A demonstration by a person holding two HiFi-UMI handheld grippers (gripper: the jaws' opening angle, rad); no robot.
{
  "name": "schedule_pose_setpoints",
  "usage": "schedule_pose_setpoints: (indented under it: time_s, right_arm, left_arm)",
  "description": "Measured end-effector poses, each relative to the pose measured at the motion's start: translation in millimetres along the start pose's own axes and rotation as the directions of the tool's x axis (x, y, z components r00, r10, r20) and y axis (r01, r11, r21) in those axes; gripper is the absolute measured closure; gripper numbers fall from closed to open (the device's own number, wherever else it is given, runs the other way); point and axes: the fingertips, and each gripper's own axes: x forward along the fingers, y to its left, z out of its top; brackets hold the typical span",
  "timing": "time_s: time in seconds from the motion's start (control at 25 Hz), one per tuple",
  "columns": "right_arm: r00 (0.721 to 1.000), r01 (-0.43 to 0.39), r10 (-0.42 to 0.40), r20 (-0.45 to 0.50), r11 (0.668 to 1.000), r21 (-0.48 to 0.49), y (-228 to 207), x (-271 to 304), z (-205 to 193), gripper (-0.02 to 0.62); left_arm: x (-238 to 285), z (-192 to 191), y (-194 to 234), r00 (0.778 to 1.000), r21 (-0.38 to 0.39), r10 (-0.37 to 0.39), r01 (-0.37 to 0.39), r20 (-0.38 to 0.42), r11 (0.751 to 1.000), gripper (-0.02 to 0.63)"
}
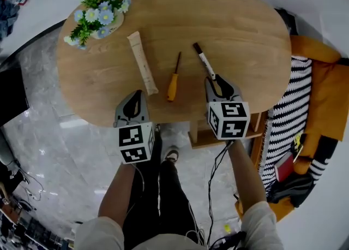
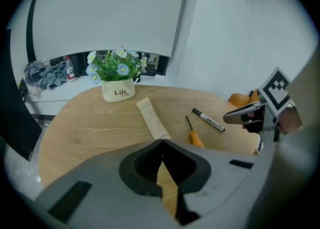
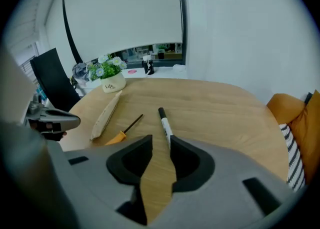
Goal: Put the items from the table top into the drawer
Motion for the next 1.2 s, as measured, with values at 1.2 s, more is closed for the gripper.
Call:
schedule_pose_setpoints:
  time_s: [1.2]
  right_arm:
    - [0.990,-0.049,0.029,-0.142,0.989,-0.141,-1.2,71.1,-4.2,0.535]
  left_arm:
    - [22.4,-20.9,10.9,0.998,0.031,-0.034,0.036,-0.051,0.999,0.597]
